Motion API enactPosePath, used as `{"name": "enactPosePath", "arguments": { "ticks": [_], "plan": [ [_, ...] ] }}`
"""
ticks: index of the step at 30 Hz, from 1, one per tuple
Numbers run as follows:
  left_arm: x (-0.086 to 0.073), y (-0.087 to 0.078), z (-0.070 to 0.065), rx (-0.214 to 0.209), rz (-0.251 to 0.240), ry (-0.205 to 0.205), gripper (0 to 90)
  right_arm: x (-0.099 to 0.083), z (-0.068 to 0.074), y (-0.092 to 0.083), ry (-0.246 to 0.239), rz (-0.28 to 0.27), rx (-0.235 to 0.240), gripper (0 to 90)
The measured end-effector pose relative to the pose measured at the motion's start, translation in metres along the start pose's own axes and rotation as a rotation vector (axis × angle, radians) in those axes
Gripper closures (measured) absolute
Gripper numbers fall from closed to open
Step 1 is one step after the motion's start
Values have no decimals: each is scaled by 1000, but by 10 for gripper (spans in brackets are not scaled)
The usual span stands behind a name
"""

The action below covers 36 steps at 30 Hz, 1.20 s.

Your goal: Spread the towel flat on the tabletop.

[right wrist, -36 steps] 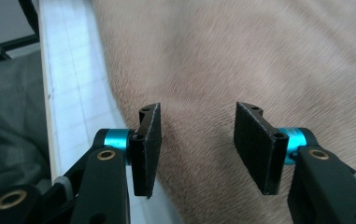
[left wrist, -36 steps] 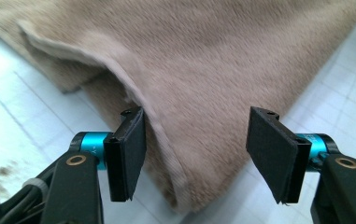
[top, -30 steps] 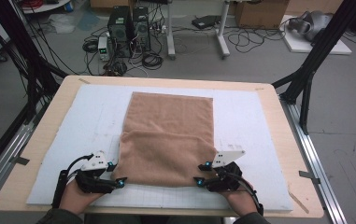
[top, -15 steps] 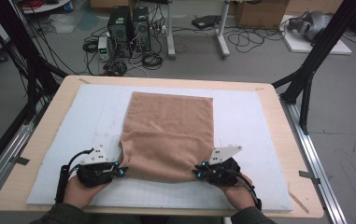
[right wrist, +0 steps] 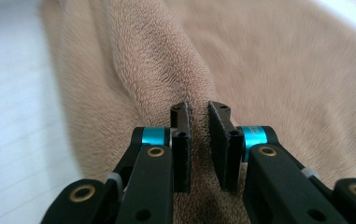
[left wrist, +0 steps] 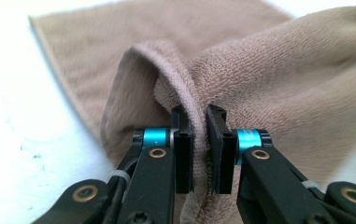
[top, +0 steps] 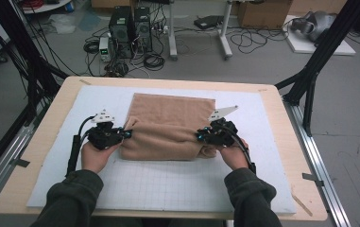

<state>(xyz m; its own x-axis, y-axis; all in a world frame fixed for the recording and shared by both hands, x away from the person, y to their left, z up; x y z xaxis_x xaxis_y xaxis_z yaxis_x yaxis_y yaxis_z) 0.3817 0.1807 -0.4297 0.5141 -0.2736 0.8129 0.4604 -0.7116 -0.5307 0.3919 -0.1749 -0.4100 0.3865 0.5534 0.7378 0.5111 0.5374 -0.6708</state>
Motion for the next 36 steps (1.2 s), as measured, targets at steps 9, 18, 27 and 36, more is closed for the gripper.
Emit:
{"name": "enactPosePath", "arguments": {
  "ticks": [9,18,27,36],
  "plan": [
    [-3,0,6,26,34,2,628,-5,-9,12,60,0,-17,642],
    [-5,-50,-6,33,-27,53,494,-8,11,-46,20,-140,-51,588],
    [-36,-32,-34,-72,59,105,499,-25,54,-33,-57,-115,33,590],
    [-46,-1,-34,-50,181,159,694,-31,58,16,-80,-7,22,715]
  ]
}}
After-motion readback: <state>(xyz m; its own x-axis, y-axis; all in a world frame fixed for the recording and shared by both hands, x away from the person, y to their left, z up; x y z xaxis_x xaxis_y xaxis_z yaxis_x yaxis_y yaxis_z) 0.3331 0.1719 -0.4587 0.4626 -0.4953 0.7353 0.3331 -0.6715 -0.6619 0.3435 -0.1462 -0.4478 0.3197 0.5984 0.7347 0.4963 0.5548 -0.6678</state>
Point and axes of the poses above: each handheld gripper's, and its own axes: y roughly forward along the jaws, x roughly out of its top, z roughly to its left, the point moved 3 cm from there along y, roughly forward along the jaws, and after that the axes turned 10 degrees about -x, right-handed, at the moved point
